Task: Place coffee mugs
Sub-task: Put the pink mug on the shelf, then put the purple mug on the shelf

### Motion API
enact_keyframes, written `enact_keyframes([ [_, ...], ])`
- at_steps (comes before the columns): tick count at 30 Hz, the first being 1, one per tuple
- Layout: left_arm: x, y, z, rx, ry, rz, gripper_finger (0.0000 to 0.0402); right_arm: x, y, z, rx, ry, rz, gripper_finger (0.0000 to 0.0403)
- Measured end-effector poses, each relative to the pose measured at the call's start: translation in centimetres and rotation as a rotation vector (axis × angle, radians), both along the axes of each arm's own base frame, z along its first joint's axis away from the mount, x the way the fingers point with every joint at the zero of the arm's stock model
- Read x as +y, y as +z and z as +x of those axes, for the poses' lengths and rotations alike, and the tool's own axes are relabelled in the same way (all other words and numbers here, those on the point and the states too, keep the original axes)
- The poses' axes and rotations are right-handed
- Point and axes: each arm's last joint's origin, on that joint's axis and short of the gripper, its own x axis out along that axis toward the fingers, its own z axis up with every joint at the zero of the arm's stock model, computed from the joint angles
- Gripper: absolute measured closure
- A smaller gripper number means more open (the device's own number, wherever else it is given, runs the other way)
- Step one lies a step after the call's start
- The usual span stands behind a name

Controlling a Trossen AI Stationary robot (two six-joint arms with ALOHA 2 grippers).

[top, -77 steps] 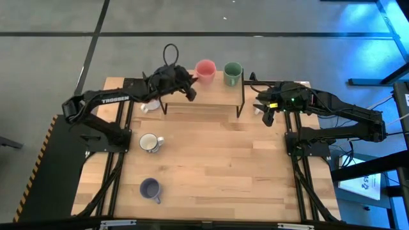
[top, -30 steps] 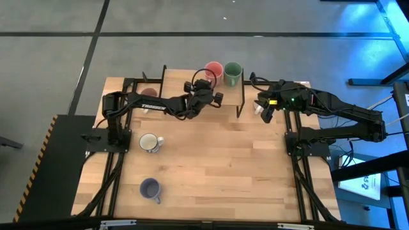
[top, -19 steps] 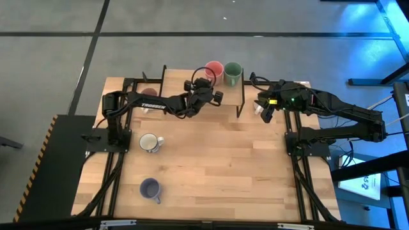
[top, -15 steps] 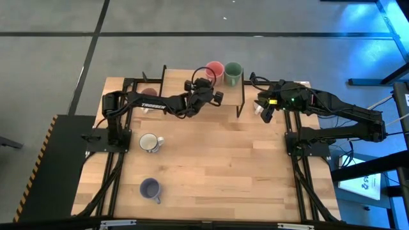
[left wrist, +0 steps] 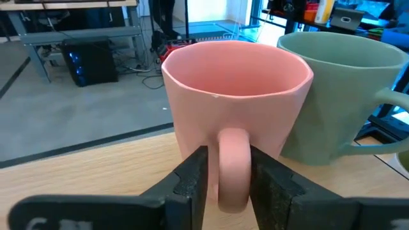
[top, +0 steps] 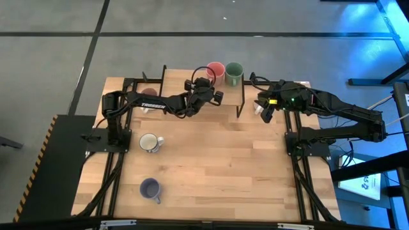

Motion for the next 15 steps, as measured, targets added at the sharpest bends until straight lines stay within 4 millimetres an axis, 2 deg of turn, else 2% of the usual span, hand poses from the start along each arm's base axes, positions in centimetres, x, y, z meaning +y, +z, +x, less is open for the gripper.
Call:
enact_keyframes([
  [9, -0.16, -0.01, 0.06, 0.009, -0.013, 0.001, 0.0267, 0.0, 0.0, 0.0, 0.0, -0.001, 0.0, 0.0259],
  [15, -0.22, 0.66, -0.03, 0.089, -0.047, 0.044, 0.0262, 0.0, 0.0, 0.0, 0.0, 0.0, 0.0, 0.0259],
])
